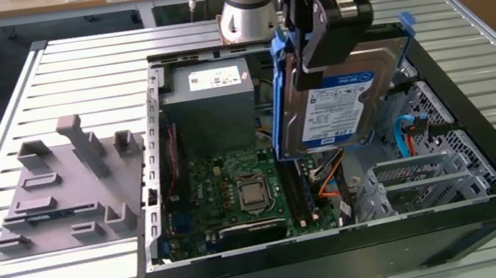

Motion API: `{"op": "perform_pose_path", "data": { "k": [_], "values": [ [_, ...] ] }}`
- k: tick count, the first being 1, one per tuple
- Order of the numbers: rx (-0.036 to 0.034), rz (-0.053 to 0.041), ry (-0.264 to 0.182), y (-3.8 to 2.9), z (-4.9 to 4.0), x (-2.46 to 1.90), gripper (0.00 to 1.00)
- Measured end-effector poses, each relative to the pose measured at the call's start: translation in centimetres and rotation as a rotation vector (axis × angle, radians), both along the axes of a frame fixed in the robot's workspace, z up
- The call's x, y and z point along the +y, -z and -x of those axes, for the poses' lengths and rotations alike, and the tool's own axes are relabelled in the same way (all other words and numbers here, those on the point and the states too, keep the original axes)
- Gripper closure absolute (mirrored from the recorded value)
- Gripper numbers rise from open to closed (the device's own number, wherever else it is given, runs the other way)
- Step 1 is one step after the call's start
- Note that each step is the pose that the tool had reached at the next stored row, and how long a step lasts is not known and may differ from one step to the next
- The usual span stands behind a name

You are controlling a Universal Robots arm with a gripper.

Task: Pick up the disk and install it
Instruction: 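Insert the disk into the insertion slot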

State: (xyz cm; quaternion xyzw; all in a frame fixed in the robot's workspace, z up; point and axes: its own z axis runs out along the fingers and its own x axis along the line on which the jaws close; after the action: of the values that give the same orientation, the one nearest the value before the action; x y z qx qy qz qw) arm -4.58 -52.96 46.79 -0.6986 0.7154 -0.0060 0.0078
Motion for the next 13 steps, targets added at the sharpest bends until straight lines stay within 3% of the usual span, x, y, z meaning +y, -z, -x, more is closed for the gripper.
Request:
{"op": "perform_pose_path", "data": {
  "k": [7,13],
  "values": [
    [0.0004,0.0001,0.0,0.12,-0.65,-0.95,0.64],
    [0.0005,0.0002,0.0,0.12,-0.69,-0.97,0.64]
  ]
}}
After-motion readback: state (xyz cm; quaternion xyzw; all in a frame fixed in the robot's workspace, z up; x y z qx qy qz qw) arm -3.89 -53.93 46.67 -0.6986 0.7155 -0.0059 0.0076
